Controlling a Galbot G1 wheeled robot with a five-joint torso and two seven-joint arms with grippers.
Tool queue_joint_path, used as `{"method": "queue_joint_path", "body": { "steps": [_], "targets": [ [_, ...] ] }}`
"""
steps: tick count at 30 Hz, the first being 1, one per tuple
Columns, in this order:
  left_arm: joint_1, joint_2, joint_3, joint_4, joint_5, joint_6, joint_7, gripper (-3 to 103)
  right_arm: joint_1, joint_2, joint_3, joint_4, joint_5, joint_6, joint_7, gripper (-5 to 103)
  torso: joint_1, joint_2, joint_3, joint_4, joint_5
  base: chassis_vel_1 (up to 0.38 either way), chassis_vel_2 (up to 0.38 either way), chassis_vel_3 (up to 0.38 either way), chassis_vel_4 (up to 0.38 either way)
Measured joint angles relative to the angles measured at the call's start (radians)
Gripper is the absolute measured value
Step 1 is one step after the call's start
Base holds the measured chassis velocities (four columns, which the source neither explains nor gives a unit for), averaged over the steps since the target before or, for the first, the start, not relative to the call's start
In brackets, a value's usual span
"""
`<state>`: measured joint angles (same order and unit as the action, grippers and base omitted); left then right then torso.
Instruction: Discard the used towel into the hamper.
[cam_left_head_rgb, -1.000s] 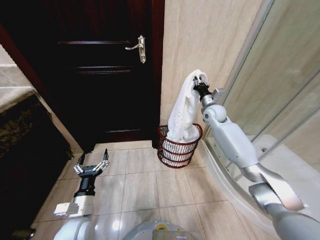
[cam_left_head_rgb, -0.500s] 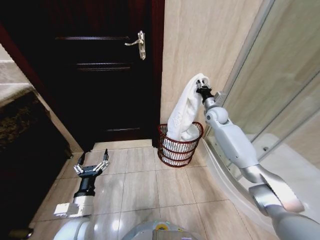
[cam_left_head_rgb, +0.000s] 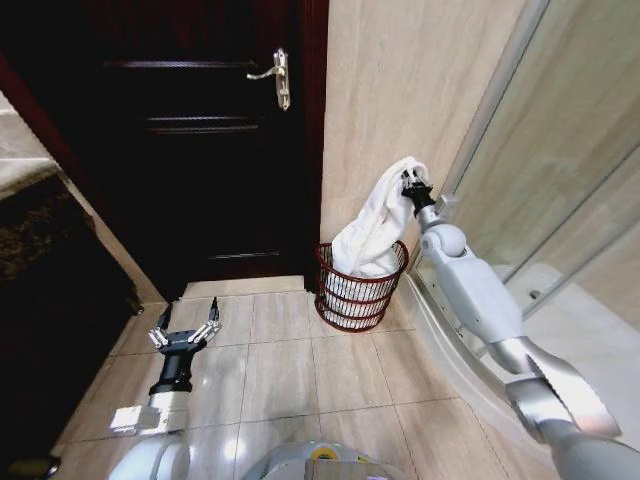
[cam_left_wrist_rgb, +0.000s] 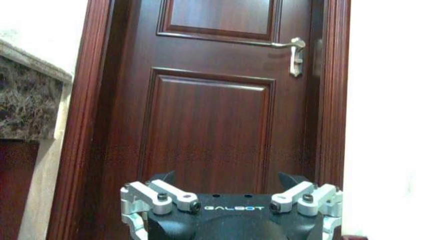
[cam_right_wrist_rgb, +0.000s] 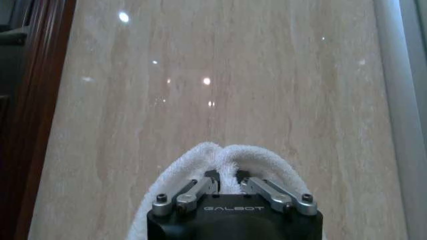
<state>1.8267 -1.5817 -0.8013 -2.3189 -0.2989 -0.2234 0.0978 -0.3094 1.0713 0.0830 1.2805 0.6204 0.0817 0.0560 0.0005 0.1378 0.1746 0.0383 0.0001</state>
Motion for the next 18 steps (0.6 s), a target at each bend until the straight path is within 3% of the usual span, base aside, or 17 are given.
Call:
{"method": "queue_joint_path", "body": {
  "steps": [18],
  "targets": [
    [0.005,-0.019,0.007,-0.005,0.026,-0.003,0.003,100,-0.068,0.009,-0.014,0.051,0.028,-0.013,0.018,13,0.0,0.002,-0.001,-0.0002,-0.0002,0.0,0.0,0.0,0.0]
  ]
}}
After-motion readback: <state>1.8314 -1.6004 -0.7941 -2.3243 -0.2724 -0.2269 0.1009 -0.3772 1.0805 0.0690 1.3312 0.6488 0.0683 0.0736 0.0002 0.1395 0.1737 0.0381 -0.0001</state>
